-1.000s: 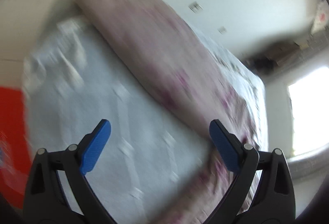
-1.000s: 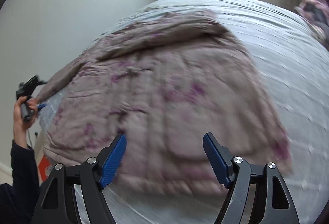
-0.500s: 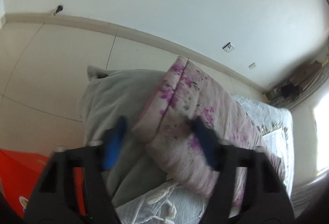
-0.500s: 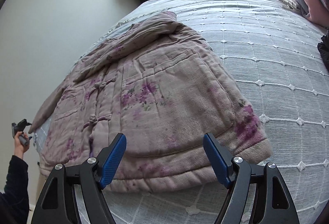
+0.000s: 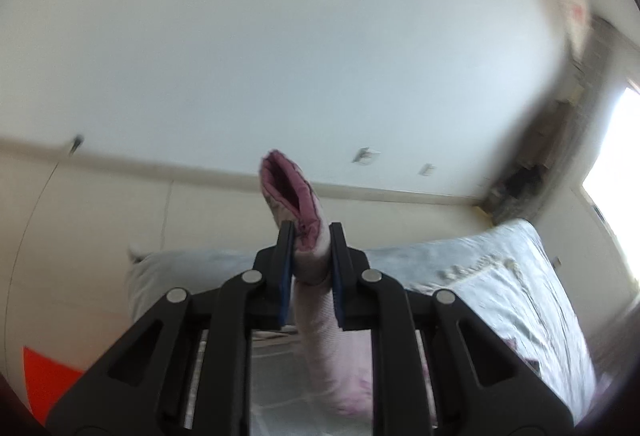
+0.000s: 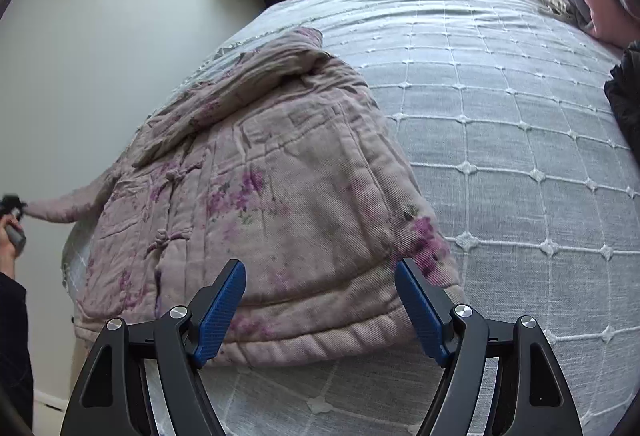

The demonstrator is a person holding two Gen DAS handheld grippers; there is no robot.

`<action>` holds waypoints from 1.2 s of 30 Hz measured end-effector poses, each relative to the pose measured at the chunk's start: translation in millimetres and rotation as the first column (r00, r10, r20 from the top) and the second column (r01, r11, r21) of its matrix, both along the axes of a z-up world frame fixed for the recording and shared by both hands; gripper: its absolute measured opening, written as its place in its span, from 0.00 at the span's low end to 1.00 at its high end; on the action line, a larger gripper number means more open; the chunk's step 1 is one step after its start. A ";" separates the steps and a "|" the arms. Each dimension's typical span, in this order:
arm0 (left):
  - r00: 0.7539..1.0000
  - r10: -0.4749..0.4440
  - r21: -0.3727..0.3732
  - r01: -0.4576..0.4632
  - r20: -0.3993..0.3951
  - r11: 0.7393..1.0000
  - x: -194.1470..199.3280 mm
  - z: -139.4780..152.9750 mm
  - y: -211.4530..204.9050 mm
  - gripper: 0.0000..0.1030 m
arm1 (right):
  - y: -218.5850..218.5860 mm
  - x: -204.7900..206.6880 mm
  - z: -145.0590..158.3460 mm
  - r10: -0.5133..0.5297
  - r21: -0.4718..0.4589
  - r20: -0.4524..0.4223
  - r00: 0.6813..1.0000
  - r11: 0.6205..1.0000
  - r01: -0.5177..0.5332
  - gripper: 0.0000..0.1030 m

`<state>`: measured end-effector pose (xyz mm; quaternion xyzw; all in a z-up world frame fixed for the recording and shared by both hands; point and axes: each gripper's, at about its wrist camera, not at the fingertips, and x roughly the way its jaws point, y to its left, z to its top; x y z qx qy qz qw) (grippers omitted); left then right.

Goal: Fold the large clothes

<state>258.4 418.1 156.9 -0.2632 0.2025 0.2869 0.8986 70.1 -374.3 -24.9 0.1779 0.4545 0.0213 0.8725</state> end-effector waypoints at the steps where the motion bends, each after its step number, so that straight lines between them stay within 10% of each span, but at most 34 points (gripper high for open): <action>1: 0.999 -0.043 0.023 0.043 0.016 0.999 6.3 14.8 -21.6 0.18 | -3.7 -2.3 1.6 -0.011 0.002 0.004 1.000 1.000 0.011 0.76; 5: 0.970 -0.232 0.064 0.228 0.073 0.972 38.2 62.7 -120.6 0.18 | -24.9 -16.6 9.8 -0.060 0.045 0.031 0.998 0.997 0.058 0.76; 11: 0.861 -0.502 0.157 0.486 0.082 0.860 81.4 78.3 -309.0 0.17 | -52.8 -30.8 13.9 -0.153 0.048 0.039 0.987 0.987 0.151 0.76; 20: 0.695 -0.703 0.148 0.719 -0.148 0.679 123.9 -70.5 -557.7 0.18 | -60.0 -31.3 9.4 -0.157 0.014 0.026 0.987 0.988 0.157 0.76; 26: 0.636 -0.733 -0.053 0.745 -0.242 0.665 154.3 -163.9 -579.5 0.22 | -62.7 -29.5 2.0 -0.164 0.014 0.003 0.986 0.986 0.164 0.76; 36: 0.535 -0.817 -0.111 0.817 -0.216 0.565 104.6 -121.7 -571.2 0.53 | -50.3 -27.5 4.8 -0.132 -0.060 0.010 0.991 0.989 0.133 0.76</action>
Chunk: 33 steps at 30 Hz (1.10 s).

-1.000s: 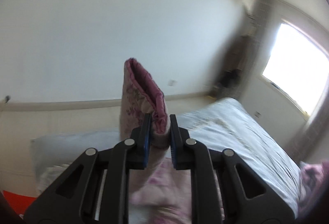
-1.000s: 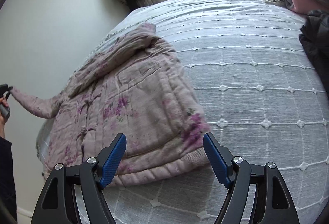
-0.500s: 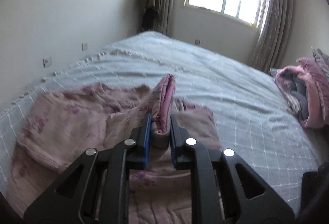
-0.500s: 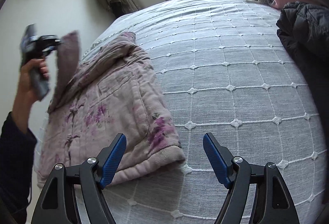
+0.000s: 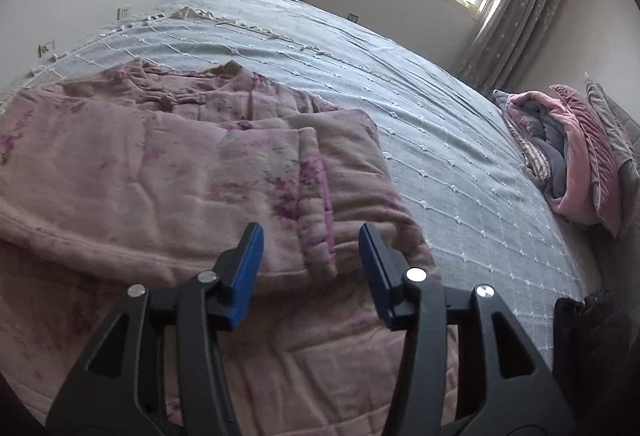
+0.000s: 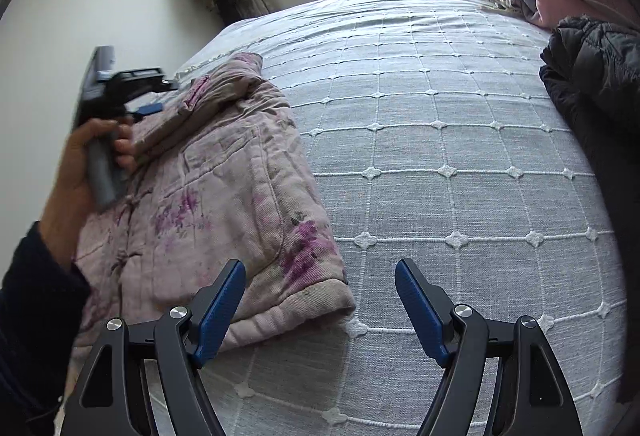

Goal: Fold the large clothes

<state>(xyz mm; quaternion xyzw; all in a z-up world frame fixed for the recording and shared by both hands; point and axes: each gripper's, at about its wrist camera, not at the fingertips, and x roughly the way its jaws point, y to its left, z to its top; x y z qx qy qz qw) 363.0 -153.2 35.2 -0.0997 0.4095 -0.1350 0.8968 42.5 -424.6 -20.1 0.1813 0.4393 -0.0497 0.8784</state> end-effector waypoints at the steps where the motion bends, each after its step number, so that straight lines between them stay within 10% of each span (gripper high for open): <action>1: 1.000 -0.001 0.025 0.001 -0.006 1.000 -14.1 8.6 15.3 0.57 | 2.0 0.5 -0.1 0.006 -0.008 -0.001 1.000 1.000 -0.006 0.76; 8: 0.988 0.137 0.062 -0.133 -0.075 0.989 -128.8 11.8 164.6 0.60 | 10.4 7.6 -5.3 0.033 -0.027 -0.004 0.999 0.999 -0.033 0.76; 17: 0.890 0.417 0.001 -0.424 -0.186 0.906 -281.1 -47.5 358.1 0.58 | -0.2 6.8 -17.7 0.019 0.126 0.010 1.000 0.992 -0.020 0.76; 26: 0.915 0.348 -0.063 -0.367 -0.204 0.928 -303.2 -74.2 352.7 0.58 | -10.2 12.3 -32.0 -0.008 0.297 0.039 0.999 0.955 -0.004 0.75; 33: 0.923 0.319 -0.072 -0.340 -0.214 0.938 -296.0 -86.9 334.7 0.58 | -10.3 26.3 -48.6 -0.007 0.261 -0.028 1.000 0.965 0.014 0.68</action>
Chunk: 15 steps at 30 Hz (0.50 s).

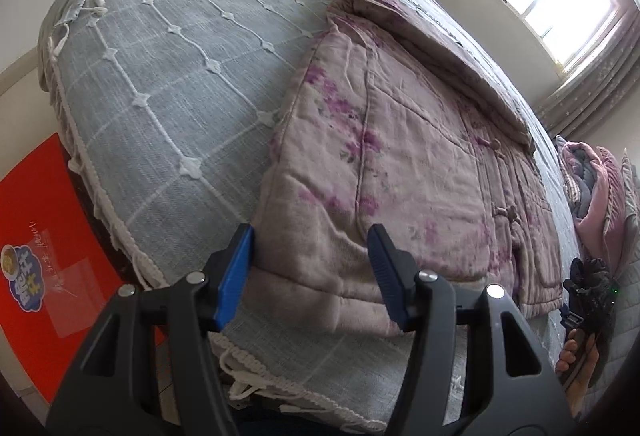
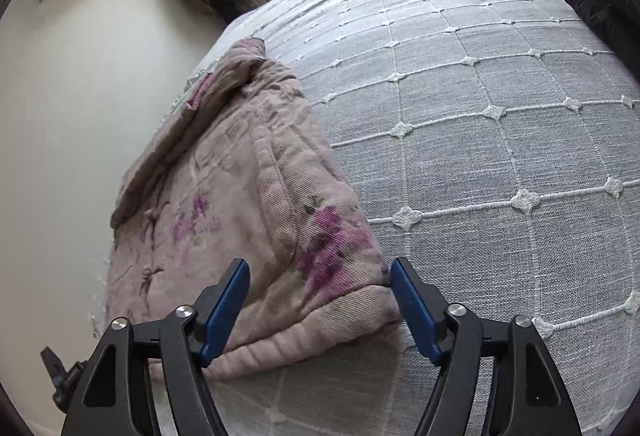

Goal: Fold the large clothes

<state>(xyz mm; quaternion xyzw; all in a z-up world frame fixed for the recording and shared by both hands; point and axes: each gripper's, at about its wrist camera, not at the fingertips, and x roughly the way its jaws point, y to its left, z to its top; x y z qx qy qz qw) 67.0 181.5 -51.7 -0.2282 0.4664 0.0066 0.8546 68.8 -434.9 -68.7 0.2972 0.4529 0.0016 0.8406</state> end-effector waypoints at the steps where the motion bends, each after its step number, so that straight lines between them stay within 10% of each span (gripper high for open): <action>1: 1.000 -0.003 0.000 0.003 0.000 1.000 0.7 -0.6 -1.7 0.58 | -0.9 -0.6 -1.9 -0.001 -0.003 -0.004 1.000 1.000 0.001 0.65; 9: 1.000 0.017 0.033 -0.017 -0.007 0.999 4.3 -8.3 -0.8 0.58 | -12.2 -4.8 -14.9 0.013 0.076 -0.027 1.000 0.997 -0.011 0.60; 15: 1.000 -0.002 0.114 0.004 -0.013 0.993 13.5 -4.6 -19.0 0.58 | 17.4 -0.1 -13.7 0.102 -0.059 -0.032 0.994 0.993 -0.104 0.59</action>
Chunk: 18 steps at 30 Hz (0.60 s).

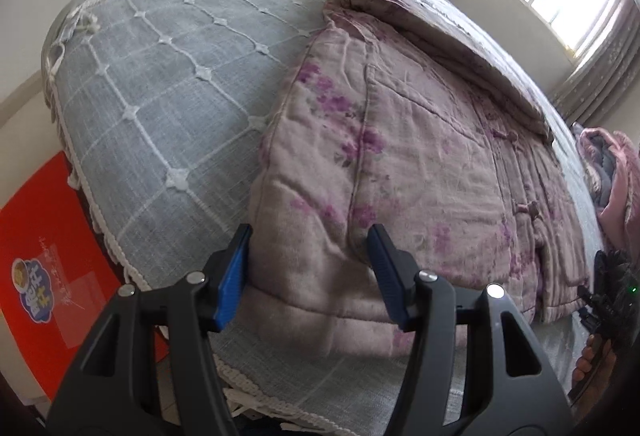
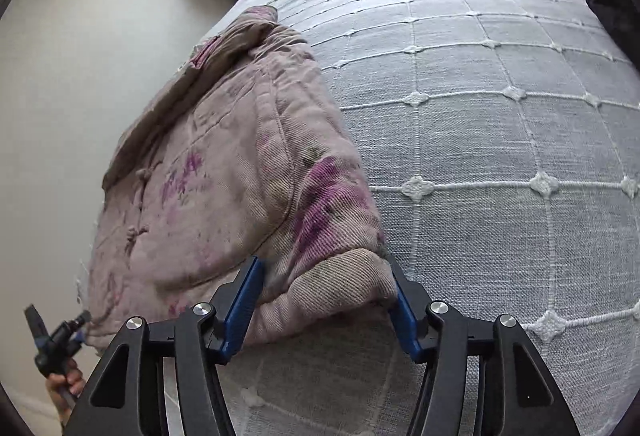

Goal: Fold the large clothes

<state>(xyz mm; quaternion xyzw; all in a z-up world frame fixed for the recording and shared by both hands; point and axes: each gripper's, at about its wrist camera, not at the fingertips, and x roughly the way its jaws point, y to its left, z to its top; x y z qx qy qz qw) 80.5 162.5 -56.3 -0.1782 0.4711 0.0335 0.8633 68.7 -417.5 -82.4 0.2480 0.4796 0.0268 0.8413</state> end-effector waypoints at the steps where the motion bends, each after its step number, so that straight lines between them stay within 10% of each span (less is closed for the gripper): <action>1: 1.000 -0.004 0.019 0.005 -0.016 1.000 2.4 -0.9 -2.5 0.58 | 2.9 0.2 -0.1 0.003 -0.012 0.002 1.000 1.000 -0.003 0.58; 5: 1.000 0.027 -0.029 -0.027 0.004 0.999 0.0 8.3 7.3 0.58 | 1.9 0.0 2.1 -0.004 0.038 0.003 1.000 0.999 0.004 0.42; 18: 0.995 0.068 -0.125 -0.076 -0.066 0.989 -1.6 -7.7 17.8 0.61 | -4.5 4.4 -8.3 -0.004 0.090 -0.032 0.999 0.996 0.007 0.42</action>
